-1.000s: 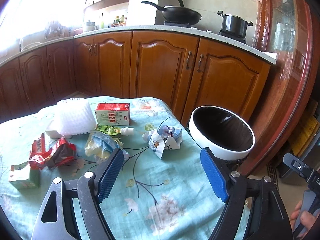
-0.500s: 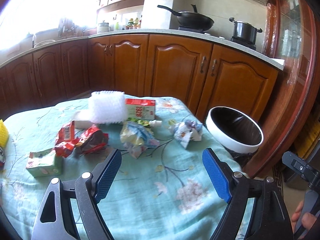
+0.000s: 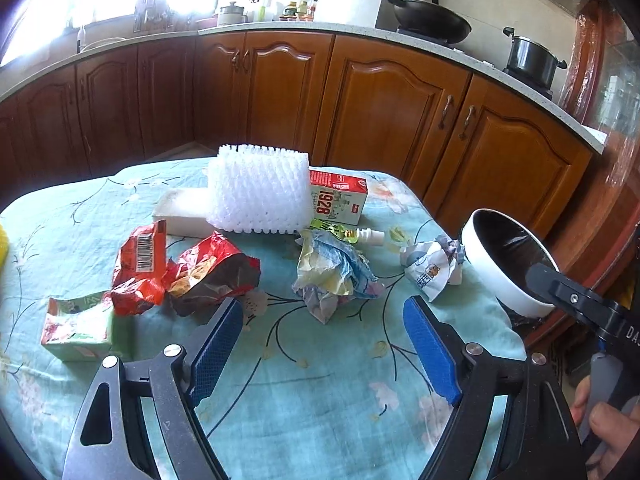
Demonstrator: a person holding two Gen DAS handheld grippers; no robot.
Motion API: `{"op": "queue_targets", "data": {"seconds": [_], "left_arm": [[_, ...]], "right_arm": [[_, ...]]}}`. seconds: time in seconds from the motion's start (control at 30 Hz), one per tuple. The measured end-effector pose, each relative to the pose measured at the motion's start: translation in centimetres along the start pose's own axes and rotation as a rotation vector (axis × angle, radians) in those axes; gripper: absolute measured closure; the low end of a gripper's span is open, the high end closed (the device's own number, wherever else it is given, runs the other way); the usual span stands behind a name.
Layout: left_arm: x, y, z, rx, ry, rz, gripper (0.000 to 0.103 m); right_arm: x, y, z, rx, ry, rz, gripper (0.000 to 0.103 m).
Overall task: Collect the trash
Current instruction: 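Move both open tools back over the table, then grasp the crumpled blue wrapper with the left tool while the right tool grasps the white wrapper, then carry both wrappers over the bin and open both tools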
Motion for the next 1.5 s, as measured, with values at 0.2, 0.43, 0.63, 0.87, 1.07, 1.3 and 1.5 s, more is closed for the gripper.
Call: {"op": "queue_targets", "data": {"seconds": [0.2,0.43,0.63,0.87,1.07,1.3,1.5], "left_arm": [[-0.7,-4.1,2.0,0.048,-0.002,0.024,0.026],[-0.9,-8.2,2.5,0.128,-0.009,0.002,0.068],[-0.9,-7.8,2.1,0.109,-0.038,-0.016,0.080],[-1.0,-5.1,1.3,0.108,-0.036,-0.096,0.081],[-2.2,-2.9,0.7,0.096,-0.065,-0.172,0.081],[-3.5,-1.3,0.0,0.079,-0.105,-0.205,0.081],[-6.1,-1.5,-0.2,0.079,-0.139,-0.229,0.081]], "right_arm": [[-1.2,-5.3,1.6,0.083,0.006,0.005,0.016],[-2.5,-8.6,1.1,0.159,0.025,-0.037,0.065],[-2.6,-6.6,1.1,0.133,0.030,-0.017,0.095],[-2.7,-3.1,1.1,0.072,0.012,0.005,0.095],[-3.0,0.3,0.9,0.020,-0.002,0.000,0.095],[-5.3,2.9,0.2,-0.013,-0.042,-0.051,0.095],[-8.2,5.1,-0.2,-0.034,-0.084,-0.105,0.095]]}}
Point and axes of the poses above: each gripper's, at about its wrist camera, not at the fingertips, and y roughly against the way its jaws point, x to its left, z to its top, the point moved 1 cm from there along -y, roughly the way its jaws point, and after that the axes turned 9 degrees about y, right-handed, at the moved point
